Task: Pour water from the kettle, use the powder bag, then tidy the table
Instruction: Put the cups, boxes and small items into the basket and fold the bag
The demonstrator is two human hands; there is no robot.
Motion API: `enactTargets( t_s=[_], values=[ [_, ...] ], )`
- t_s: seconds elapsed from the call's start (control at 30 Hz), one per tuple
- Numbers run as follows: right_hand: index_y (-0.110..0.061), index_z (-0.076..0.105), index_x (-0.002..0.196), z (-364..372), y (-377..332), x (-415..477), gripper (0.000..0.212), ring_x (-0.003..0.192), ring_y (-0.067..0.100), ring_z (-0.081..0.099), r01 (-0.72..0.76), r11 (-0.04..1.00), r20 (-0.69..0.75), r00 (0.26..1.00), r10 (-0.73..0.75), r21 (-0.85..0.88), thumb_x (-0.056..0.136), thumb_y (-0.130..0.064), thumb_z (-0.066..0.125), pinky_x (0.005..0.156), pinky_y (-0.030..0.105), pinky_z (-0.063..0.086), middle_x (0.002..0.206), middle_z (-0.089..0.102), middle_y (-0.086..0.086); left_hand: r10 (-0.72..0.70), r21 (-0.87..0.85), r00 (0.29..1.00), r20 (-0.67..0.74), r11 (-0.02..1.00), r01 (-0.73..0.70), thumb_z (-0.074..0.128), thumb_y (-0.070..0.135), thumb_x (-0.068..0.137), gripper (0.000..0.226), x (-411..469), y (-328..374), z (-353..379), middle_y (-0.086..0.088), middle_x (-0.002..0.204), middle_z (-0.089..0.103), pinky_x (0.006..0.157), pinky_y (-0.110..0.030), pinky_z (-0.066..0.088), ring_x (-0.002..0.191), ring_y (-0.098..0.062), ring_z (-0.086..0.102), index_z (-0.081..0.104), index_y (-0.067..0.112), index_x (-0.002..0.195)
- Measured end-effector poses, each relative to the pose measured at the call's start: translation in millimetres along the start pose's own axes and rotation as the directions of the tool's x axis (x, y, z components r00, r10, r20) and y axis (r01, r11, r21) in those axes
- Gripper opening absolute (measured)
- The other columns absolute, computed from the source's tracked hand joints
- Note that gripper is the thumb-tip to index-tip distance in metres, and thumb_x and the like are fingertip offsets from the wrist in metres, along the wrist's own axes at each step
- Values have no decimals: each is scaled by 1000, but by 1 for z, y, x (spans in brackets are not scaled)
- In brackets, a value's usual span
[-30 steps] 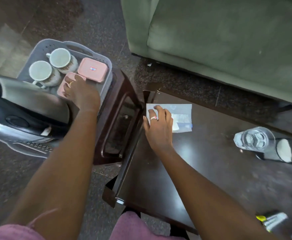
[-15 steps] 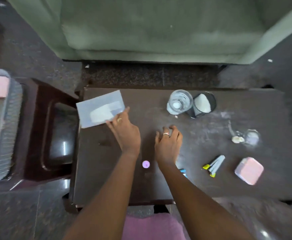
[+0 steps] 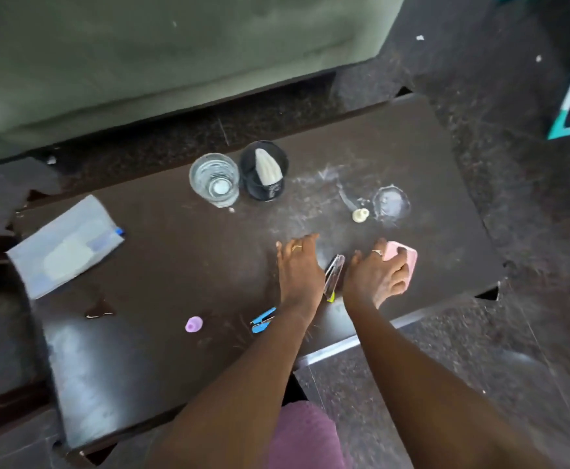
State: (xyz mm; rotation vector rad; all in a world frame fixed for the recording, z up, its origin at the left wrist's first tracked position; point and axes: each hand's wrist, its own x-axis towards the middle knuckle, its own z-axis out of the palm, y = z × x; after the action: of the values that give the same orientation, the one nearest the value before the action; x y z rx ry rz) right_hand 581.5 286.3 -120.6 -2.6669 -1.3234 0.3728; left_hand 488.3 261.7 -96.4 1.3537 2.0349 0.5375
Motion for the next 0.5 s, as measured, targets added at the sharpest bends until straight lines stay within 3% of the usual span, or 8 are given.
enactTargets(
  t_s=[0.13,0.23,0.4,0.5],
  values=[
    [-32,35,133,-5,25,30,66,122,40,34,-234,972,101,967,233,-7,76,-33,70,95,55,32,141,29,20,51,23,994,97,998,-53,47,-4,81,52,2,23,31,-8,129,57,118,-40,13,128,-25,42,48,13,130],
    [-29,32,135,-4,35,42,67,112,41,41,-296,954,224,934,278,50,79,-21,67,90,51,40,125,39,20,51,48,992,113,997,-57,51,2,87,46,4,27,45,-6,130,57,118,-38,11,129,-22,41,48,15,130],
    [-15,35,135,-7,39,45,67,111,43,39,-275,940,168,955,243,203,75,-11,64,90,43,41,119,41,23,39,-1,993,110,999,-40,48,-1,87,44,7,30,50,-12,123,61,112,-31,28,124,-24,44,50,11,129],
    [-8,38,131,-9,28,35,70,110,42,40,-120,960,31,993,116,253,67,-13,66,96,47,38,121,45,22,-54,-89,995,78,994,61,42,4,91,38,12,28,41,-17,118,64,102,-36,39,119,-28,48,51,9,127]
  ],
)
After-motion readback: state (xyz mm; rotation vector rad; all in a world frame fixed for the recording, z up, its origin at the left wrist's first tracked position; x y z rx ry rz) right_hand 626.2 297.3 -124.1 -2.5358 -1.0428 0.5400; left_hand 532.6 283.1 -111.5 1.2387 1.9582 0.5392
